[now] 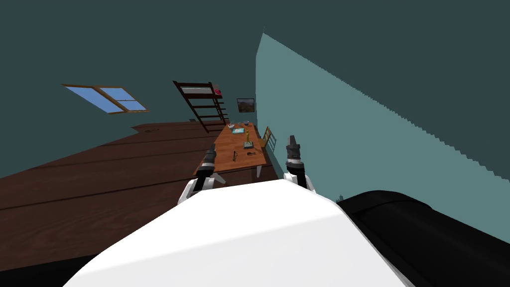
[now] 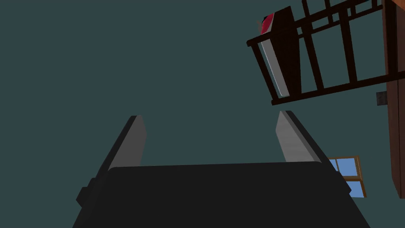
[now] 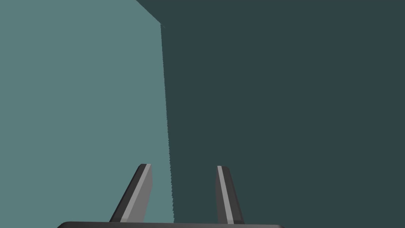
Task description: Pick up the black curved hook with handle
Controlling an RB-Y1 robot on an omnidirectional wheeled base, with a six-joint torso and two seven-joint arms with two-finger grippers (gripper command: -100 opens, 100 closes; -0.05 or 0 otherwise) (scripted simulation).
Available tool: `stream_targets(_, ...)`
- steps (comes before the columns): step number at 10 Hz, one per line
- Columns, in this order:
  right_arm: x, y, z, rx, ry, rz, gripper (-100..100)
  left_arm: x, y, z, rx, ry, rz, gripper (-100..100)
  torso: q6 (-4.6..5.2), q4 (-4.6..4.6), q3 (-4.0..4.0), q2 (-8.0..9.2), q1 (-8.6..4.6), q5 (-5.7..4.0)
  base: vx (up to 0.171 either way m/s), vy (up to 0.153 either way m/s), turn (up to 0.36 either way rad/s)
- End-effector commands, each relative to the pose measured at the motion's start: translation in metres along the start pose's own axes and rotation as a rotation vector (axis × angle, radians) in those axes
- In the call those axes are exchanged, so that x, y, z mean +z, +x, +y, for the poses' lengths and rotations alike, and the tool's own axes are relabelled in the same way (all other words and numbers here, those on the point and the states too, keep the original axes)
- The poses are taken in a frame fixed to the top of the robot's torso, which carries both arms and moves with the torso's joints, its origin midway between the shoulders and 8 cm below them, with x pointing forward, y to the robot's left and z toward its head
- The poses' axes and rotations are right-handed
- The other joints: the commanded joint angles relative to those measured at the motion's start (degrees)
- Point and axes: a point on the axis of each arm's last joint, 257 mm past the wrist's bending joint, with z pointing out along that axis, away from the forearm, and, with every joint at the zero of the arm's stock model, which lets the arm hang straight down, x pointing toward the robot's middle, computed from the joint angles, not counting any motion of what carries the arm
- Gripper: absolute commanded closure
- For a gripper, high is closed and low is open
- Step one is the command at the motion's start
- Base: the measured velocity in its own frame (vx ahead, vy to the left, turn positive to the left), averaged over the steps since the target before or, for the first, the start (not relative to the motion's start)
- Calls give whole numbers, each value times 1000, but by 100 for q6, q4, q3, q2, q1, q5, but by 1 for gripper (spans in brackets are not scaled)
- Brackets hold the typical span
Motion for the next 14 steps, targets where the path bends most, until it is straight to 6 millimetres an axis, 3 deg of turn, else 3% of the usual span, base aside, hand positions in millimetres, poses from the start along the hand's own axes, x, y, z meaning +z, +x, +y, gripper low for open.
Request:
stream_targets(1, 0, 0, 0, 0, 0, 0, 0, 3, 5, 24, 41, -56, 20, -100, 0, 0, 0, 0, 0, 0, -10, 3, -99)
stream_targets(7, 0, 0, 0, 0, 0, 0, 0, 13, 19, 104, 168, -235, 77, -100, -1, 0, 0, -1, 1, 0, -9, 6, -106)
stream_targets(9, 0, 0, 0, 0, 0, 0, 0, 12, 23, 124, 192, -280, 92, -100, -3, 0, 0, -1, 2, 0, -4, 8, -71)
stream_targets(10, 0, 0, 0, 0, 0, 0, 0, 12, 23, 125, 192, -282, 93, -100, -1, 0, -1, -2, 1, 0, -2, 8, -65)
stream_targets(14, 0, 0, 0, 0, 0, 0, 0, 13, 31, 168, 268, -380, 133, -100, -4, 0, -1, -2, 4, 0, -1, 13, -104)
